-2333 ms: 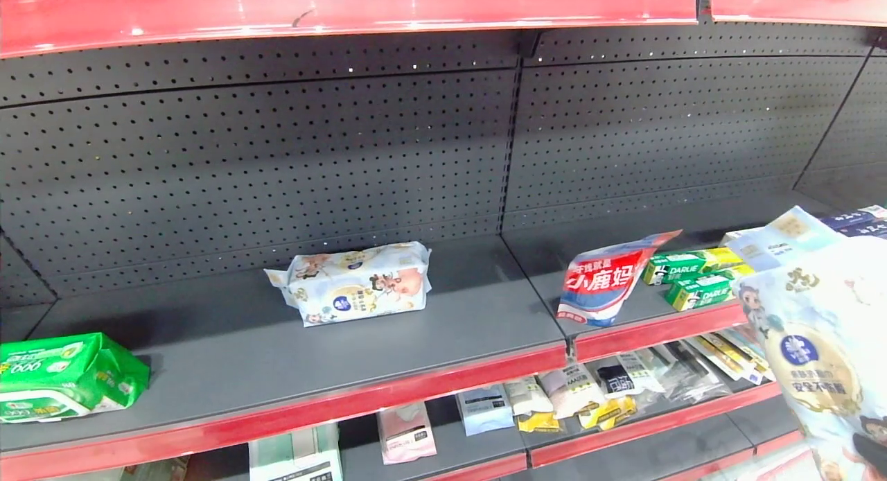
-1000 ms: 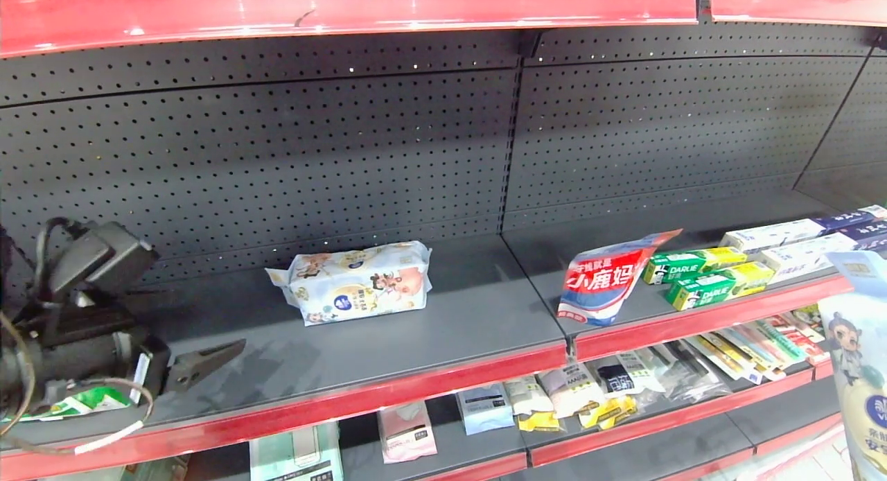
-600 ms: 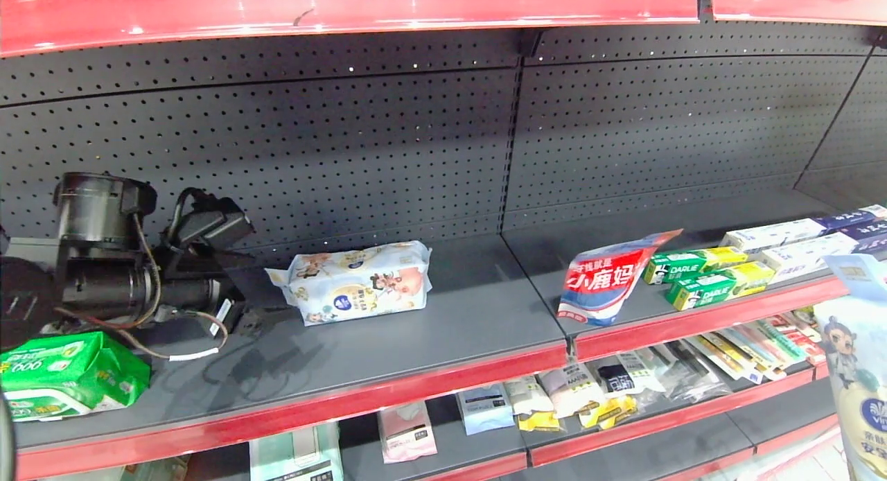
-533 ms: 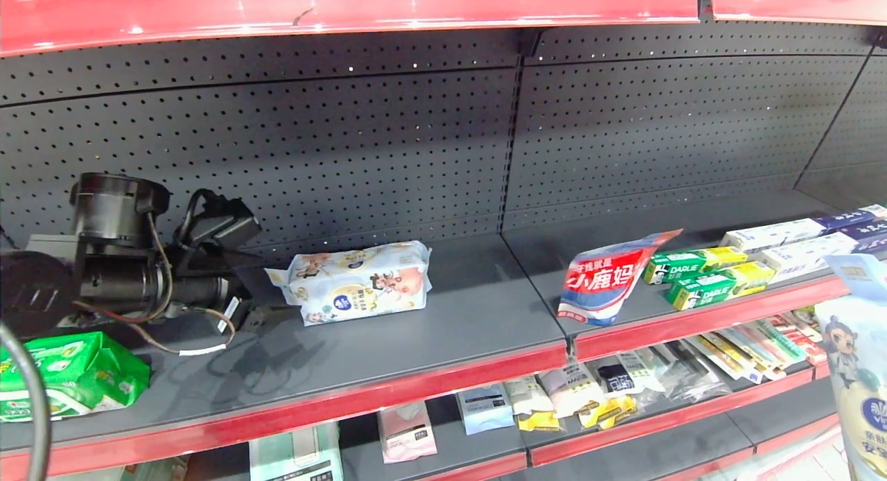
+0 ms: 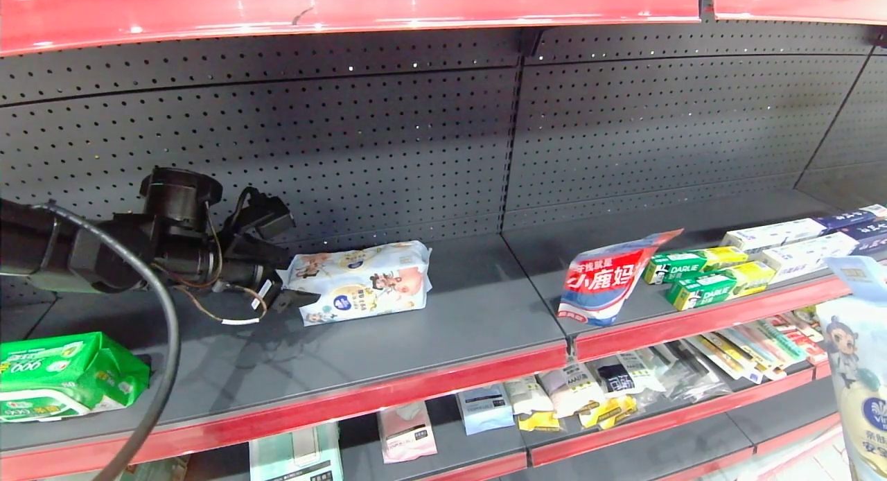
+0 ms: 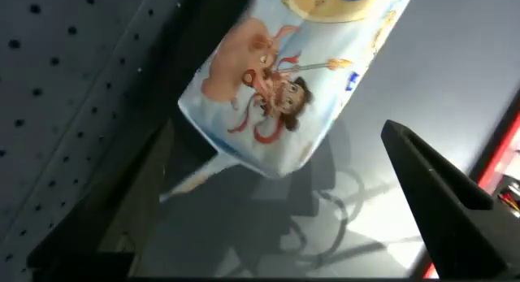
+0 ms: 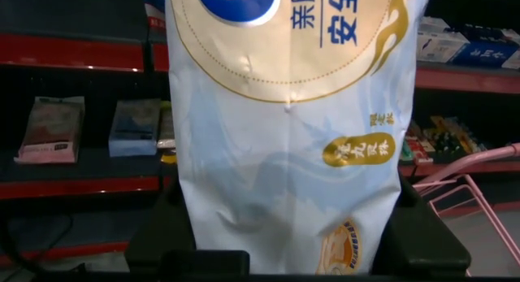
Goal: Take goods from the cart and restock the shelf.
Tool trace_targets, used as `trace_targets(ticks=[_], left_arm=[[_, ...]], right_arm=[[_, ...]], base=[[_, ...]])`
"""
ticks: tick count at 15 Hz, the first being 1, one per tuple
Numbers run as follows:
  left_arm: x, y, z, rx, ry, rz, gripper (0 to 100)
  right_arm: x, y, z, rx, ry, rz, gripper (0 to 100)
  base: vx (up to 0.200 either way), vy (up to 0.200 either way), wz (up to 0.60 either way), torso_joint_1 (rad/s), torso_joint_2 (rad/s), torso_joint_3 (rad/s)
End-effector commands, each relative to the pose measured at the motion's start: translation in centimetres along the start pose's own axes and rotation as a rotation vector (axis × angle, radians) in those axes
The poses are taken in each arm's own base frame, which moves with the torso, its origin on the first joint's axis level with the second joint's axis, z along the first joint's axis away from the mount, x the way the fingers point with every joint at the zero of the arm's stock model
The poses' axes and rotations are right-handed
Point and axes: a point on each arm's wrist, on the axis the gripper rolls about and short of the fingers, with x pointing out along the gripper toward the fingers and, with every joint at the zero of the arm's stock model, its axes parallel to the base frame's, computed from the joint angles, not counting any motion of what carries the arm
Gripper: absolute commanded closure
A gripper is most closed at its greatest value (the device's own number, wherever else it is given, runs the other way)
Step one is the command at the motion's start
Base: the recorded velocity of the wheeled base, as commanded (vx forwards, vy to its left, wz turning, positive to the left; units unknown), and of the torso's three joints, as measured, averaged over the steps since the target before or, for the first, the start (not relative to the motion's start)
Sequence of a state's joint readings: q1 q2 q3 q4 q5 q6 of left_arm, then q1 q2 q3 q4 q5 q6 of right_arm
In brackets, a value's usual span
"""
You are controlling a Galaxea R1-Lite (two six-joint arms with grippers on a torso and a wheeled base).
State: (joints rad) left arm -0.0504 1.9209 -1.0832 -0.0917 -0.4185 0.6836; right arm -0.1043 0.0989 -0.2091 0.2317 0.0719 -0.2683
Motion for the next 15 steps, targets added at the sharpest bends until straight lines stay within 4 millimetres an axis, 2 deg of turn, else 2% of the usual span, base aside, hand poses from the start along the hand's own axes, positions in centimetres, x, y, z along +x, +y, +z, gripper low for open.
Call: trace_targets(ticks=[1,4,15], left_arm=[[1.1,0.5,0.6,0.003,0.0,-0.024,0],[0.9,1.2,1.5,0.008,-0.018,-0.026,0],[0.5,1.2,1.7,0.01,-0.022,-0.025,0]], right_arm=[[0.0,0.0,0.0,-0.001,0.003,0.001,100],[0.0,-0.1,0.0,-0.002,0.01,-0.021,100],[0.0,-0.1,0.0,-0.002,0.01,-0.026,100]], base=[[0.0,0.0,0.0,0.0,0.0,0.0],[0.0,0.0,0.0,0.0,0.0,0.0],[0.0,0.0,0.0,0.0,0.0,0.0]])
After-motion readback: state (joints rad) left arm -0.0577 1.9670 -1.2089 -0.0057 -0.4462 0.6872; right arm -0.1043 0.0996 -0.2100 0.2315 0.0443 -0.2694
